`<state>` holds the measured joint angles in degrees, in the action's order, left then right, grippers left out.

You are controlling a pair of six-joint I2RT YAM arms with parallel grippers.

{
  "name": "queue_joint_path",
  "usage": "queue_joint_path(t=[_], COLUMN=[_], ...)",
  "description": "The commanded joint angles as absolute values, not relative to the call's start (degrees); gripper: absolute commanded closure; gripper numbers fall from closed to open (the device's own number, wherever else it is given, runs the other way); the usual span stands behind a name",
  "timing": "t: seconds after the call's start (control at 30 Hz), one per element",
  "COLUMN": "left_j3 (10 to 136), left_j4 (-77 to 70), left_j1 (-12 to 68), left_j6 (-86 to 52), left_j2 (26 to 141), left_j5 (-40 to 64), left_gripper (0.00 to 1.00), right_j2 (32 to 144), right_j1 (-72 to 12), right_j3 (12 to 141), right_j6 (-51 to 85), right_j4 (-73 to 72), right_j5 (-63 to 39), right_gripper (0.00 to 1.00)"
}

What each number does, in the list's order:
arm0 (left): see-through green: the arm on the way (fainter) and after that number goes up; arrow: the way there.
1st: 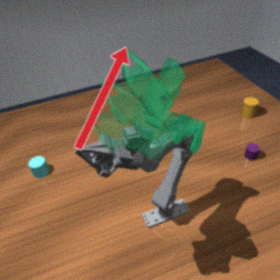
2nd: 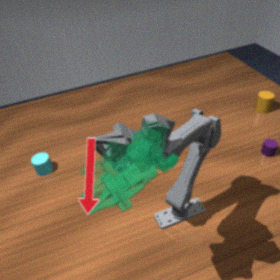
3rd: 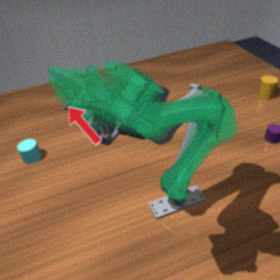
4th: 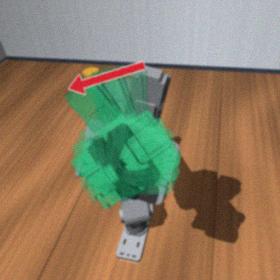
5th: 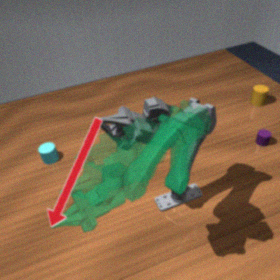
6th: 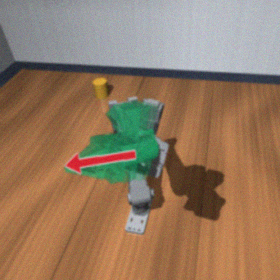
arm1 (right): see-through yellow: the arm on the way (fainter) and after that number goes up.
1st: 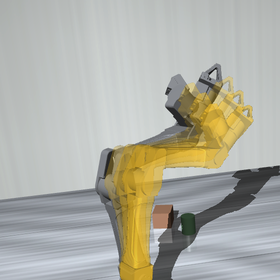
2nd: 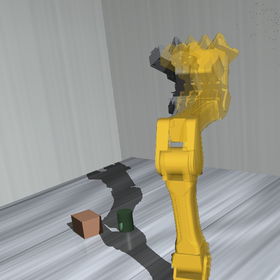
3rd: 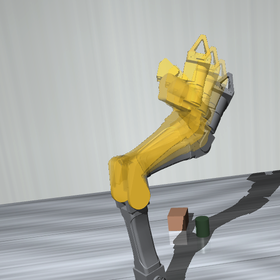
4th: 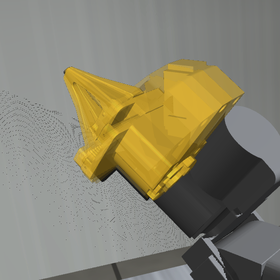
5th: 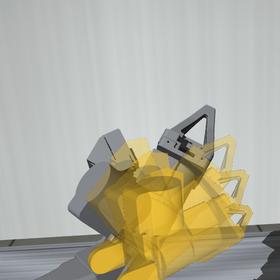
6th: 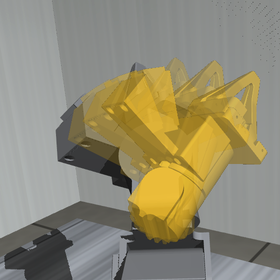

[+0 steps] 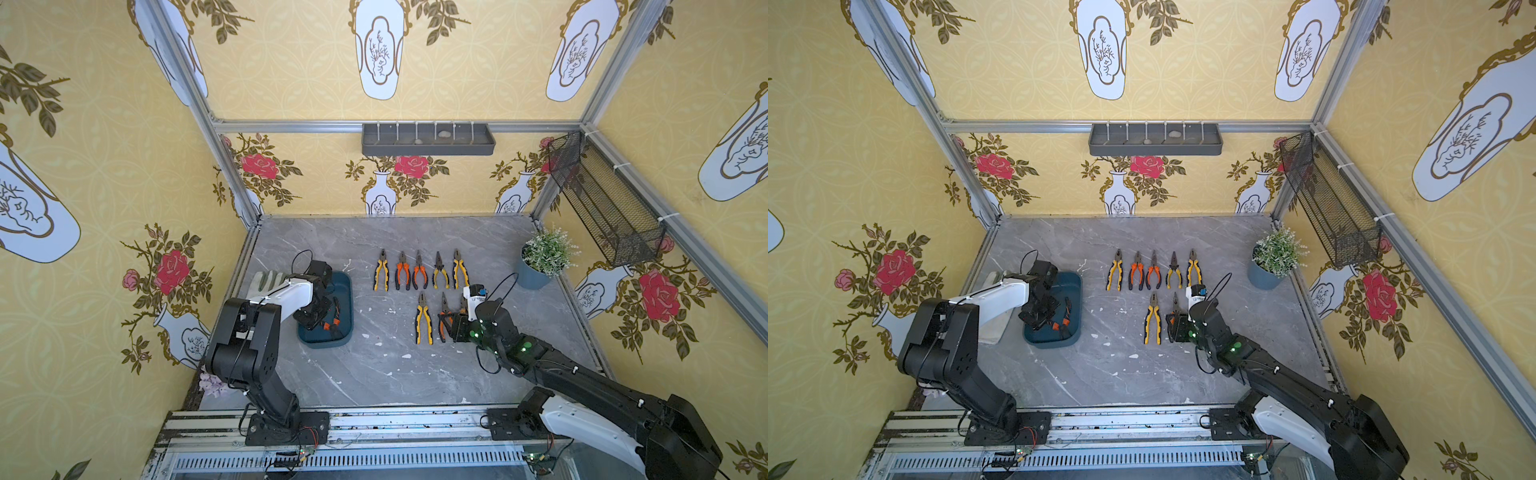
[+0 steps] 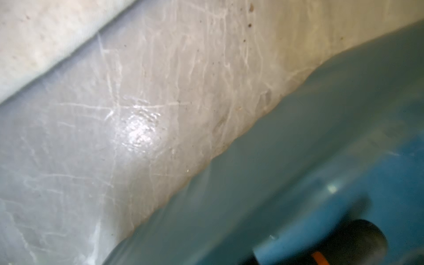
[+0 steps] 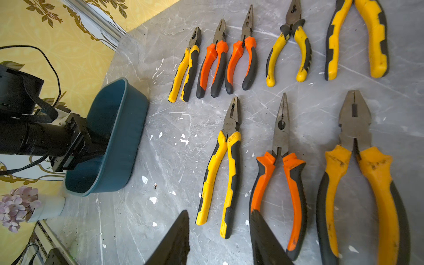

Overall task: Take the pliers out of the storage box
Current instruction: Pick up the pliers from the storage box.

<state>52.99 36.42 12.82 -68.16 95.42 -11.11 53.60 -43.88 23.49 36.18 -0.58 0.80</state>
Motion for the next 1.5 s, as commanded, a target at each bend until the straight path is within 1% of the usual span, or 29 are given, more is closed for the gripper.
queue_joint_path(t=[0.0,0.17,0.5,0.6,0.67,0.77,0.8,0.87,0.9,1.0,1.07,1.13,1.27,1.4,1.47], left_j3=[51.9,51.8,57.1,56.9,54.7,53.5,53.9,53.9,53.1,49.3,46.7,45.7,46.8,45.8,44.5], left_j4=[39.3,40.2,44.7,43.1,38.6,35.8,36.1,36.0,34.6,27.6,23.9,23.3,26.2,27.0,26.8], left_j1=[12.8,12.8,13.1,13.2,13.1,13.1,13.1,13.2,13.2,13.1,13.1,13.1,12.9,12.8,12.8], left_j6=[-66.6,-65.2,-58.5,-55.5,-52.3,-49.5,-48.9,-49.0,-48.9,-52.8,-56.5,-58.4,-58.0,-60.7,-62.8], left_j2=[95.0,91.6,79.1,75.0,71.6,68.8,68.7,68.9,69.0,68.0,66.5,64.5,60.5,56.2,55.1], left_j5=[-12.6,-13.1,-16.7,-15.9,-11.1,-2.5,1.0,8.4,13.5,28.1,34.0,36.2,35.0,31.1,30.2], left_gripper=[1.00,1.00,1.00,1.00,1.00,1.00,1.00,1.00,1.00,1.00,1.00,1.00,1.00,1.00,1.00], right_j2=[53.3,53.2,53.7,54.0,54.4,56.6,58.4,62.7,65.5,74.7,80.6,85.4,90.6,92.0,92.2], right_j1=[-43.8,-43.8,-43.8,-44.1,-44.2,-44.6,-45.2,-46.6,-47.6,-50.5,-52.3,-54.5,-58.2,-61.8,-64.3], right_j3=[23.2,23.4,23.8,24.8,26.3,28.2,29.0,31.1,32.6,38.7,42.9,46.4,50.6,53.9,56.4], right_j6=[36.5,36.5,36.6,36.1,36.5,39.1,40.3,42.0,42.2,43.4,45.2,47.5,49.0,45.2,41.7], right_j4=[-2.5,-2.4,-1.8,-1.5,-0.9,-5.8,-8.4,-15.2,-18.5,-27.0,-32.7,-36.7,-36.6,-30.0,-23.8], right_j5=[1.4,1.4,1.9,1.5,0.5,-7.0,-10.1,-15.4,-18.1,-26.2,-31.7,-34.4,-34.5,-30.5,-26.5], right_gripper=[0.55,0.55,0.55,0.55,0.55,0.53,0.51,0.45,0.43,0.42,0.42,0.42,0.42,0.42,0.42])
